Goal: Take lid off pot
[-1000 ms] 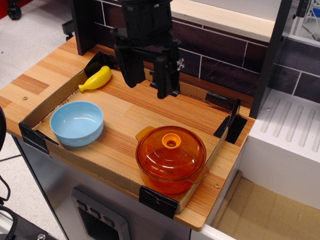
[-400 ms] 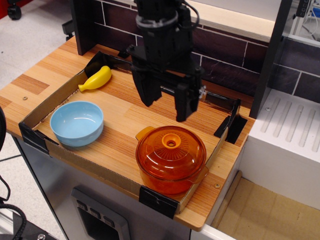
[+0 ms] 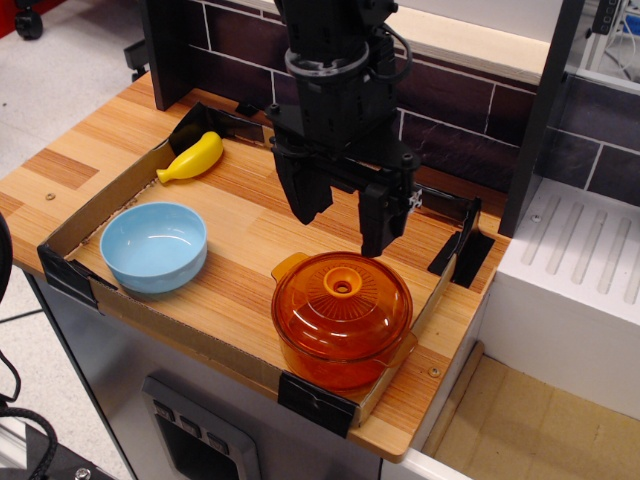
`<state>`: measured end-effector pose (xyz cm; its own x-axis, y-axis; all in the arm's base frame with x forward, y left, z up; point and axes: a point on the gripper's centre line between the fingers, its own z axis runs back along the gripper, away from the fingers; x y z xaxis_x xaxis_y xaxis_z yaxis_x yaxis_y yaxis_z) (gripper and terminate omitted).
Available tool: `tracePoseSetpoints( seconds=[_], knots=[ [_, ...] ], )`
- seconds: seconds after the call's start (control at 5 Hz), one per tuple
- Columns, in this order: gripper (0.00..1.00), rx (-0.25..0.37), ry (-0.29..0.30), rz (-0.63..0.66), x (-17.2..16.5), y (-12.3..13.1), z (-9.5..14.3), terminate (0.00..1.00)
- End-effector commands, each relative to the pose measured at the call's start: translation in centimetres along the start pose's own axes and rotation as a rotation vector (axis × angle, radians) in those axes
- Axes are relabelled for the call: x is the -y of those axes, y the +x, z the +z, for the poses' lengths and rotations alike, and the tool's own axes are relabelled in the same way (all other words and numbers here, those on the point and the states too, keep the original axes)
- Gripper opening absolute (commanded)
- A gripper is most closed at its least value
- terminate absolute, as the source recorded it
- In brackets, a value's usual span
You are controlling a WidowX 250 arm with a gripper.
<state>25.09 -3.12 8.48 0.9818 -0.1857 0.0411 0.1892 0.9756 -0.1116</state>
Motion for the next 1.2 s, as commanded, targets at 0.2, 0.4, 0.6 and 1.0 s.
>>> tracePoseSetpoints(
  seconds=[0.2, 0.4, 0.6, 1.0],
  knots=[
    [1.0, -0.003, 0.025, -0.026, 0.3, 0.3, -1.5, 0.0],
    [1.0, -0.016, 0.032, -0.04, 0.6, 0.0, -1.9, 0.0],
    [1.0, -0.021, 0.036, -0.049, 0.7, -0.2, -2.1, 0.0],
    [0.0, -0.001, 0.045, -0.041, 0.9, -0.5, -2.6, 0.0]
  ],
)
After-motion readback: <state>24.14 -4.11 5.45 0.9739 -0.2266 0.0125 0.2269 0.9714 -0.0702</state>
